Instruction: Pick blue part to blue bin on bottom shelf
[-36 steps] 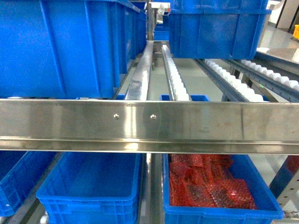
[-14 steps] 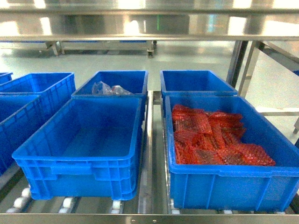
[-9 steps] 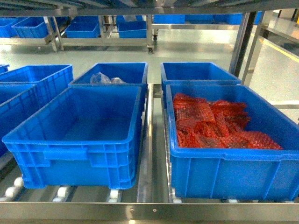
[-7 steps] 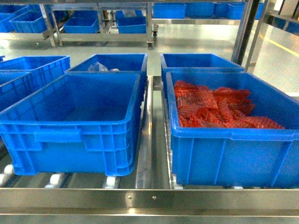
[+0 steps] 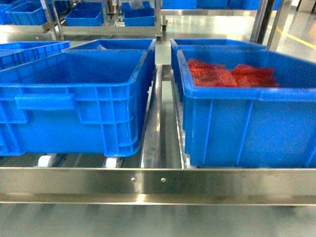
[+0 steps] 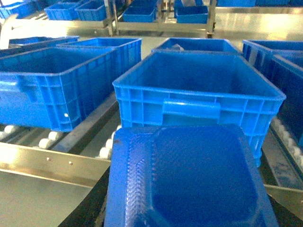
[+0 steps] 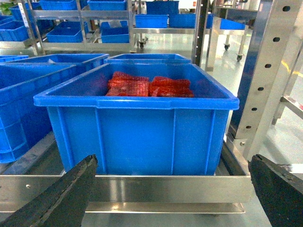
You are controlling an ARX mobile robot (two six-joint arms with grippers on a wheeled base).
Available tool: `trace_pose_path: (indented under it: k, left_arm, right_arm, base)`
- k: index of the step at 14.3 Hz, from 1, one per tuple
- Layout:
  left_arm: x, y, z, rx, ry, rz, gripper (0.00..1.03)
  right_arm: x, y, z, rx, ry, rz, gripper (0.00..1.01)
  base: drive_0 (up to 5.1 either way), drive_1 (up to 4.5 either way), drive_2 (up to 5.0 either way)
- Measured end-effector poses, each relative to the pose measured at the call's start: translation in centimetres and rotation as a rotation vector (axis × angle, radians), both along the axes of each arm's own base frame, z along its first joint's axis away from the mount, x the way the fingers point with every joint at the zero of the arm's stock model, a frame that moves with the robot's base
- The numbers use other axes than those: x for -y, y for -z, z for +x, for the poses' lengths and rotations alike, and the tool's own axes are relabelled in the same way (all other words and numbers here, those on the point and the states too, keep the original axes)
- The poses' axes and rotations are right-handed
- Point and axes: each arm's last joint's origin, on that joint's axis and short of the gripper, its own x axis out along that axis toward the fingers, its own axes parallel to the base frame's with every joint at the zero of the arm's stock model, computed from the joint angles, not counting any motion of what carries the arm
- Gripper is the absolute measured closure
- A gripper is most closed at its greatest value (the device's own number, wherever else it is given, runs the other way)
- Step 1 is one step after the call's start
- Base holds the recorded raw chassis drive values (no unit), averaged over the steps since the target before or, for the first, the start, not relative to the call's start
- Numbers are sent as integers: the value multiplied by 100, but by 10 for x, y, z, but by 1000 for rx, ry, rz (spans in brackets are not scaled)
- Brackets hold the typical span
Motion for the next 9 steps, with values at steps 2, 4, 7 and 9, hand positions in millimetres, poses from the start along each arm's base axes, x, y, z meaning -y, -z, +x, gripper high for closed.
trace_pose_path:
  k: [2, 4, 7, 9]
  left_arm:
    - [0, 0, 0, 1, -1, -1, 60]
    - [0, 0, 0, 1, 0, -1, 60]
    - [0, 0, 0, 1, 0, -1, 60]
    - [0, 0, 0, 1, 0, -1, 60]
  right_arm:
    - [0, 0, 0, 2, 1, 0, 3]
    - [0, 0, 0, 2, 1, 0, 3]
    - [0, 0, 0, 2, 1, 0, 3]
    - [0, 0, 0, 2, 1, 0, 3]
  base:
    - [0, 0, 0]
    - [0, 0, 0]
    - [0, 0, 0]
    - [0, 0, 0]
